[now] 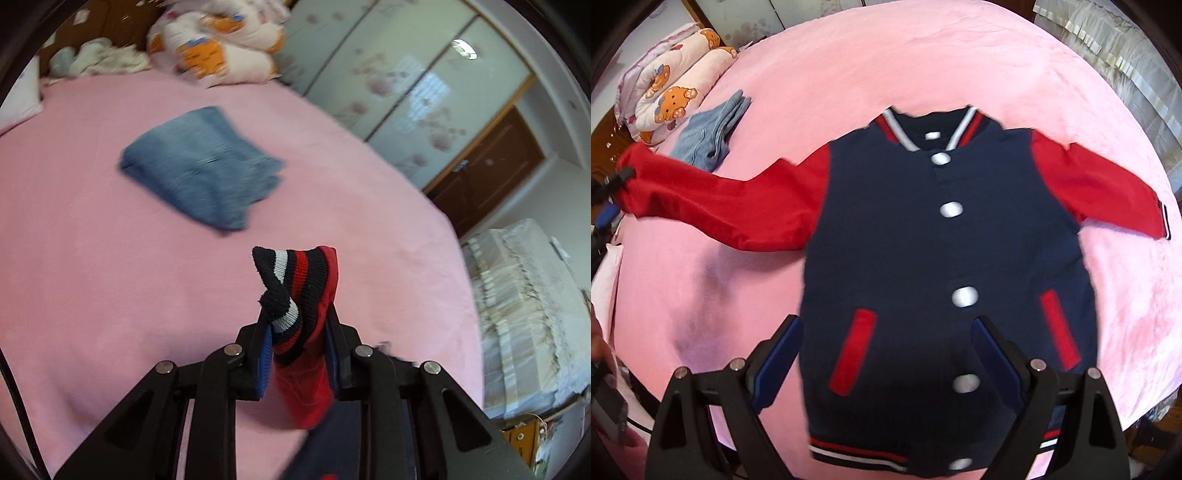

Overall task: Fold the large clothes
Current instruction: 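Carry the held sleeve across the jacket body and lay it down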

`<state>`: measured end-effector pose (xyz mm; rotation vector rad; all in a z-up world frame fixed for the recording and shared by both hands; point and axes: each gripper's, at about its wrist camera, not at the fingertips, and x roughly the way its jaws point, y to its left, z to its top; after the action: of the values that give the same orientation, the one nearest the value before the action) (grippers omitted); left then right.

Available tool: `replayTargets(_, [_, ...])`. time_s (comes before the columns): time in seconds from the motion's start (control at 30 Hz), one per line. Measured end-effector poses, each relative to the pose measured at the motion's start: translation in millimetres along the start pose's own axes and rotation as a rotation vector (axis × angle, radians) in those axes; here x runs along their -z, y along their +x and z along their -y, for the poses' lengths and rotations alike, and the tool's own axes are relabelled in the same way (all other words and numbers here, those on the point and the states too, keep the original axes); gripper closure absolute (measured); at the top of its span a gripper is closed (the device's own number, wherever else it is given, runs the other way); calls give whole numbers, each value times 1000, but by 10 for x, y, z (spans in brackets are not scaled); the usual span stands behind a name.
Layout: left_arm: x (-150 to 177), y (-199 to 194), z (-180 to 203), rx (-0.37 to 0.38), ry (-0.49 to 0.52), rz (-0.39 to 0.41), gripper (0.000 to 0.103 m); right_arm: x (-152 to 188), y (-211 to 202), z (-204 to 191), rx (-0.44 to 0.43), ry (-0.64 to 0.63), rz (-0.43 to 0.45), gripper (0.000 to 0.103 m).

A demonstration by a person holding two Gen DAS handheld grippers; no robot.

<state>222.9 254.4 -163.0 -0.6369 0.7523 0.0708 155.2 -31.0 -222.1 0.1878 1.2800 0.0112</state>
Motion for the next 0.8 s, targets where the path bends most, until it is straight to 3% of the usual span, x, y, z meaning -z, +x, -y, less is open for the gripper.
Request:
replayTargets(0.13, [130, 26, 647, 32, 71, 18, 81, -78, -145, 429, -3, 6, 18, 11])
replayTargets(0.3, [471, 214, 1283, 42, 155, -19, 81, -204, -255, 963, 7, 56, 45, 11])
replayTargets(0.53, [1065, 764, 1971, -7, 323, -119, 79, -344, -295, 1646, 20, 154, 58, 11])
replayTargets(0.73, [1681, 1246, 2315, -59, 475, -264, 77, -427, -195, 2066, 31, 204, 43, 11])
replayTargets(0.8, [1850, 1356, 2327, -84, 502, -314, 69, -457, -158, 2158, 32, 213, 41, 11])
